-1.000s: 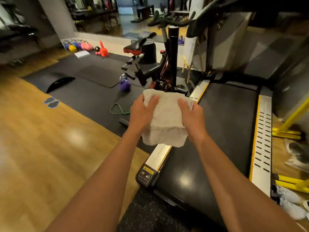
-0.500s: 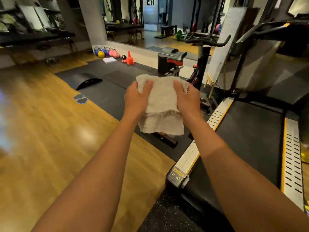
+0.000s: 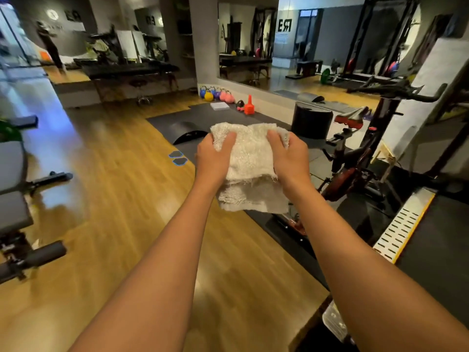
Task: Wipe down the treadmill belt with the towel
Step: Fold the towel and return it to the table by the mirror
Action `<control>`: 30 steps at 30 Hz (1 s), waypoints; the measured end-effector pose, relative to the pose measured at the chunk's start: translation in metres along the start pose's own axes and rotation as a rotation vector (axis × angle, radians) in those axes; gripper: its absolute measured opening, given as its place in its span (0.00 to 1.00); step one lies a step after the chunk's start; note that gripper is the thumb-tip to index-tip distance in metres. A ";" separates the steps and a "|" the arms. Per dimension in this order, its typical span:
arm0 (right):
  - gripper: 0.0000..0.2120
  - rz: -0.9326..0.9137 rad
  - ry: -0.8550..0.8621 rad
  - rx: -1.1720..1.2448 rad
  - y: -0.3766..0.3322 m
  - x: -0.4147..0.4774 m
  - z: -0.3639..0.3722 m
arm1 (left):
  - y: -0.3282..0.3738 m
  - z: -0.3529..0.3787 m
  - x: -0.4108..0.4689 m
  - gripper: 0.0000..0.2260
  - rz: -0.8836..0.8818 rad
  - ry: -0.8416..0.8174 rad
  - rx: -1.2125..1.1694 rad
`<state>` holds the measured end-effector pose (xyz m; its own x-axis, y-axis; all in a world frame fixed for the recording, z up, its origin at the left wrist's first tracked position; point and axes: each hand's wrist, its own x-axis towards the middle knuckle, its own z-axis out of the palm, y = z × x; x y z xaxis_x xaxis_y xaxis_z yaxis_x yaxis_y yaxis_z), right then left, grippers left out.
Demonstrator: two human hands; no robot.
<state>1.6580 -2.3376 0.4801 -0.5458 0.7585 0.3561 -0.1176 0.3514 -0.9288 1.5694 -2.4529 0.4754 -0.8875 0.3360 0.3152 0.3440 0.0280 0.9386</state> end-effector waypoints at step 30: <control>0.17 -0.001 0.254 -0.188 0.128 0.381 0.402 | -0.220 -0.041 0.569 0.27 0.070 -0.264 0.031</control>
<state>1.1013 -2.2246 0.4558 -0.3181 0.8625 0.3937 0.0501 0.4300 -0.9015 0.9763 -2.3066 0.4545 -0.7522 0.5715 0.3281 0.4144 0.0231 0.9098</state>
